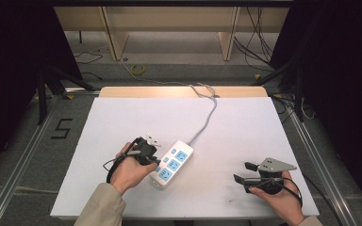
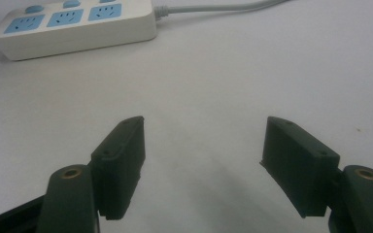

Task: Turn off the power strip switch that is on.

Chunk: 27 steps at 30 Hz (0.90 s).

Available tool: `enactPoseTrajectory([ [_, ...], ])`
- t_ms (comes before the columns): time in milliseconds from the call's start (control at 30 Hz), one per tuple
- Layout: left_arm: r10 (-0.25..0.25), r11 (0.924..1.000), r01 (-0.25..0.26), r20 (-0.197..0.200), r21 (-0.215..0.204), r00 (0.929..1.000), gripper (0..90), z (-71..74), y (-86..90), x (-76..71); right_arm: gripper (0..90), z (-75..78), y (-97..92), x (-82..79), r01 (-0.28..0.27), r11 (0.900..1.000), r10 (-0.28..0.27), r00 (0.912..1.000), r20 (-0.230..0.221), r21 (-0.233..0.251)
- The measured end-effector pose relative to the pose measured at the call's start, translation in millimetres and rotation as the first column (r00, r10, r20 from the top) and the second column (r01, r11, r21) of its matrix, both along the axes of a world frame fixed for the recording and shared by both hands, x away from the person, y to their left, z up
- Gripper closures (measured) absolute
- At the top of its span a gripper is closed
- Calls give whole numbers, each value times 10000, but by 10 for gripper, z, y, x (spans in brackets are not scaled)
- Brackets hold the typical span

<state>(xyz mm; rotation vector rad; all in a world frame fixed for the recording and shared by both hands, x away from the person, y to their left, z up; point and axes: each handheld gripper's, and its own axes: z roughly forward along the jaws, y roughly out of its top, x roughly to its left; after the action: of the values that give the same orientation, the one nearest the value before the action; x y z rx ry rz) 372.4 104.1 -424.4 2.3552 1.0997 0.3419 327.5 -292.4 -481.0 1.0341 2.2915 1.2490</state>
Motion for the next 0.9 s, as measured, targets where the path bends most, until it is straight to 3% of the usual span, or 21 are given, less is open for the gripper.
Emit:
enactPoseTrajectory([
  [267, 10, 9992, 9, 497, -390, 9988, 727, 25, 106, -48, 327, 2, -1, -1, -4, 10000, 4, 10000, 4, 22],
  [467, 80, 9978, -13, 1013, -664, 9948, 647, -2, 207, -92, 327, 5, 0, -4, -10, 10000, 10, 10000, 12, 52],
  [533, 237, 9979, -181, 900, -621, 9957, 628, -17, 252, -100, 327, 6, 2, -5, -19, 10000, 19, 10000, 15, 47],
  [633, 534, 9966, -462, 1066, -682, 9929, 602, -44, 313, -112, 328, 8, 5, -5, -117, 9999, 116, 9999, 52, 37],
  [900, 1061, 9858, -849, 1450, -1449, 9837, 511, -69, 461, -139, 330, 9, 6, -8, -145, 9999, 145, 9999, 73, 12],
])
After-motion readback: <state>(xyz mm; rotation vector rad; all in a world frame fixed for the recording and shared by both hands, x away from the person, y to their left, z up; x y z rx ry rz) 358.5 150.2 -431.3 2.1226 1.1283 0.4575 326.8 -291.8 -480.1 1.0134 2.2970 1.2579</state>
